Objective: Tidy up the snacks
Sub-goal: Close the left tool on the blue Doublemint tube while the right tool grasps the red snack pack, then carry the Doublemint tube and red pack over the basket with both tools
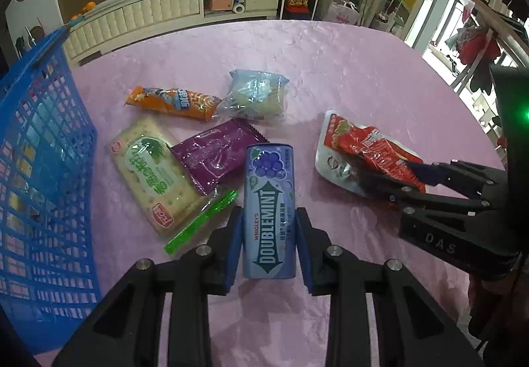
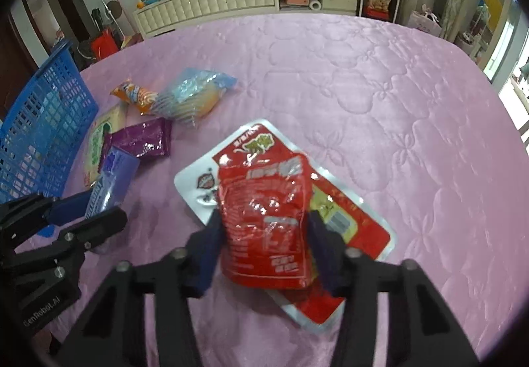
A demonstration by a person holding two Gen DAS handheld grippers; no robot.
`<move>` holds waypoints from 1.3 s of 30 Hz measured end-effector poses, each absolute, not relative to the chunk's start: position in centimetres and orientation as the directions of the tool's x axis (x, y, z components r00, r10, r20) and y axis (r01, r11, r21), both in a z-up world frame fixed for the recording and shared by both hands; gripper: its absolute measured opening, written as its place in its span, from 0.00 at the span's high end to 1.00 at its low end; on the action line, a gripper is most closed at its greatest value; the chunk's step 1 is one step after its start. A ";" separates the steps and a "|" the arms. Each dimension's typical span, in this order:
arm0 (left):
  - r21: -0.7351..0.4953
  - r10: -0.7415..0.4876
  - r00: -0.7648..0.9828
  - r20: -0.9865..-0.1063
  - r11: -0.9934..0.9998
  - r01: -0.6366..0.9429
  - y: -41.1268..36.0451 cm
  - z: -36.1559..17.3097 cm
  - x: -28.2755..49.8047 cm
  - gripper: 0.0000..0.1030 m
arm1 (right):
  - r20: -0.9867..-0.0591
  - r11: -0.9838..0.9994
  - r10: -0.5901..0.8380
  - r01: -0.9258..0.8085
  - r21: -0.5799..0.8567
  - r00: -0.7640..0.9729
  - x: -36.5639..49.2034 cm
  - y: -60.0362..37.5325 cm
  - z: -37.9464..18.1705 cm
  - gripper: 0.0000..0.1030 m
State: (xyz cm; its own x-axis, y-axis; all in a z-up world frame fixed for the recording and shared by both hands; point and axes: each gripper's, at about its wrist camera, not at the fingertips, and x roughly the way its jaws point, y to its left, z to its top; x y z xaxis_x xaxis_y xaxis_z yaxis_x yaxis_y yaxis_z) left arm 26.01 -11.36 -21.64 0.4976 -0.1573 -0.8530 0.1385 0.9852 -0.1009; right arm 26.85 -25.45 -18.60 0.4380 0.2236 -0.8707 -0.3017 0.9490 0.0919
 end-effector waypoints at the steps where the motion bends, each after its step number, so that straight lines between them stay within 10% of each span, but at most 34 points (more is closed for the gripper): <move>1: -0.106 -0.162 0.498 -0.852 0.985 0.138 -11.2 -21.5 26.0 0.73 | -0.871 0.948 0.216 -0.308 0.080 0.441 26.6 -25.4 -18.5 0.72; 39: -0.074 -0.061 0.744 -0.666 0.997 0.015 1.3 -3.6 9.7 0.73 | -0.679 0.833 0.481 -0.530 0.157 0.555 11.3 -14.4 1.1 0.73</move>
